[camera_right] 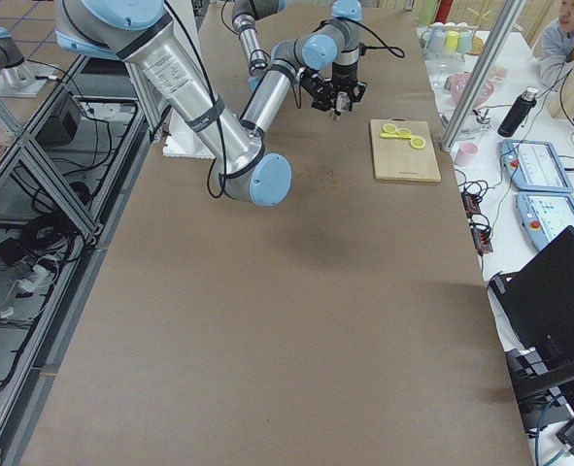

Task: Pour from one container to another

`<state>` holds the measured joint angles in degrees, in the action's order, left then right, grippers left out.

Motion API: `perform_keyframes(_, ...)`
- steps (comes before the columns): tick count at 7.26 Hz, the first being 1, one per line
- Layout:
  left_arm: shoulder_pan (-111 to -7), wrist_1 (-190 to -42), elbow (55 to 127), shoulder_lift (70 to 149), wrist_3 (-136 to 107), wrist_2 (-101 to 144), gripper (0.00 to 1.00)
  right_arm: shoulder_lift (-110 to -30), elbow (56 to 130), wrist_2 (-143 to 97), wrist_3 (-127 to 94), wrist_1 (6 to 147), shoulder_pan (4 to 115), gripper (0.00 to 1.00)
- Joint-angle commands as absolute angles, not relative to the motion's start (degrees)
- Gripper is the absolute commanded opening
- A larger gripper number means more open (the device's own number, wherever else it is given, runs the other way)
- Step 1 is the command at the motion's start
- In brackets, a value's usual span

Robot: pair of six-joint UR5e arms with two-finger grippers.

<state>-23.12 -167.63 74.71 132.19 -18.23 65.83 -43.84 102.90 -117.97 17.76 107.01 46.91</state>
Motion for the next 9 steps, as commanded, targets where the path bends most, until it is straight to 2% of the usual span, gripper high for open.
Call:
perform_keyframes(1,-23.1,-167.6,74.7,132.2,-18.2,65.8,0.00,-42.5,103.0,-117.5,17.9,107.7,46.7,0.00)
perform_keyframes(9,-23.1,-167.7,74.7,132.2,-18.2,65.7,0.00,-41.5,104.0,-114.9,25.8,112.8,45.2,0.00)
